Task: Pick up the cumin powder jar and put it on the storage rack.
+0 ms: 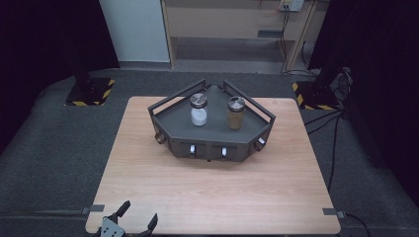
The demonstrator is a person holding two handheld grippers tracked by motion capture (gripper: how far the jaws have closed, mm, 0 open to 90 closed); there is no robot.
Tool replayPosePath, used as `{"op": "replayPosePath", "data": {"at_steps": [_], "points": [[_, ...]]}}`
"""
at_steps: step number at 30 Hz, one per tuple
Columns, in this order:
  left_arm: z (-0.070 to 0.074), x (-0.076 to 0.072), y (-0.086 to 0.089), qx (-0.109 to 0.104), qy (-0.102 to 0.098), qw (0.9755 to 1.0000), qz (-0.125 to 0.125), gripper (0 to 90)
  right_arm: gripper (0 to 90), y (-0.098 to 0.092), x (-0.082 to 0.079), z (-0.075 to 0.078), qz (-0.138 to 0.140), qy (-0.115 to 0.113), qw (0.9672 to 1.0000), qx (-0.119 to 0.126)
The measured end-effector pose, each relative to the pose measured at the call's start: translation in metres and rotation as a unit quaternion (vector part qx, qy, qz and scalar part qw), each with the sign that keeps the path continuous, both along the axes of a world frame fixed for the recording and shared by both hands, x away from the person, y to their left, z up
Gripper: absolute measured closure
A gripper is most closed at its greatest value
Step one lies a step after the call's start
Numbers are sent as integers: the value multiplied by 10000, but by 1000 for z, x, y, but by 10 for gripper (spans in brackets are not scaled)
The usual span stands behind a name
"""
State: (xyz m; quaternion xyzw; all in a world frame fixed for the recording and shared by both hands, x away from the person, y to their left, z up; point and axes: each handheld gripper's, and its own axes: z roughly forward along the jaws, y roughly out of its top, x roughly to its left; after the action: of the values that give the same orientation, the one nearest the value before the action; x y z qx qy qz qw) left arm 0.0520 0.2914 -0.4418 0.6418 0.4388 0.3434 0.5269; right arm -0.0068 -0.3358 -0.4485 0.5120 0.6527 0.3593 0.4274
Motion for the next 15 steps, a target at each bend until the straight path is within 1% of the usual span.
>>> {"op": "replayPosePath", "data": {"at_steps": [15], "points": [[0,1,0,14,7,10000,2,65,91,0,1,-1,21,7,10000,-20]]}}
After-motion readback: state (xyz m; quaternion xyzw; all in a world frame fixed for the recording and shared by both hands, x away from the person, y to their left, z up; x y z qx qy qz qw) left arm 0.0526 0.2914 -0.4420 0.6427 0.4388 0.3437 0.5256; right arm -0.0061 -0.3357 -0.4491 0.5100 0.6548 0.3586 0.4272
